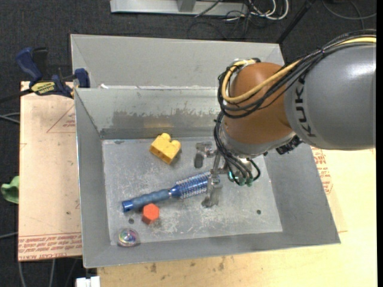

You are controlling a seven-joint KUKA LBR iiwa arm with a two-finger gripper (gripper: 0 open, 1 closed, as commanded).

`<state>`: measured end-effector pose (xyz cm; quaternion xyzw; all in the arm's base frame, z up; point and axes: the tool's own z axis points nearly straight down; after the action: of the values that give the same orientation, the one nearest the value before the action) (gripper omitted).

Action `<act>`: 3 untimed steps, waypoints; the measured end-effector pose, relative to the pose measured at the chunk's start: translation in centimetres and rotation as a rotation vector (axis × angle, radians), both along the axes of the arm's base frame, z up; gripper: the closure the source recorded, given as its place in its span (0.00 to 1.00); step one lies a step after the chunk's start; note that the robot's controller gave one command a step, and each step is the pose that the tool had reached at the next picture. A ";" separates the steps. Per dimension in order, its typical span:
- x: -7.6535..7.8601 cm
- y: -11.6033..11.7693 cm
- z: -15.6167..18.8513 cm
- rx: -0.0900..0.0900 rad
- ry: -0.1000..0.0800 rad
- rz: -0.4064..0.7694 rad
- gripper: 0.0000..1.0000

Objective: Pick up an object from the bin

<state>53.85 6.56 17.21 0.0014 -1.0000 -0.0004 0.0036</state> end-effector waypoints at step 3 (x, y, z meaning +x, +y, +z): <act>1.3 -0.4 -10.6 0.001 -0.008 0.024 0.00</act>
Offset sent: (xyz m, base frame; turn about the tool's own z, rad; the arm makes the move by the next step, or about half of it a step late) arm 0.0126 -0.0059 -0.1021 -0.0282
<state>55.12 6.12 6.59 0.0133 -0.9999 -0.0009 -0.0005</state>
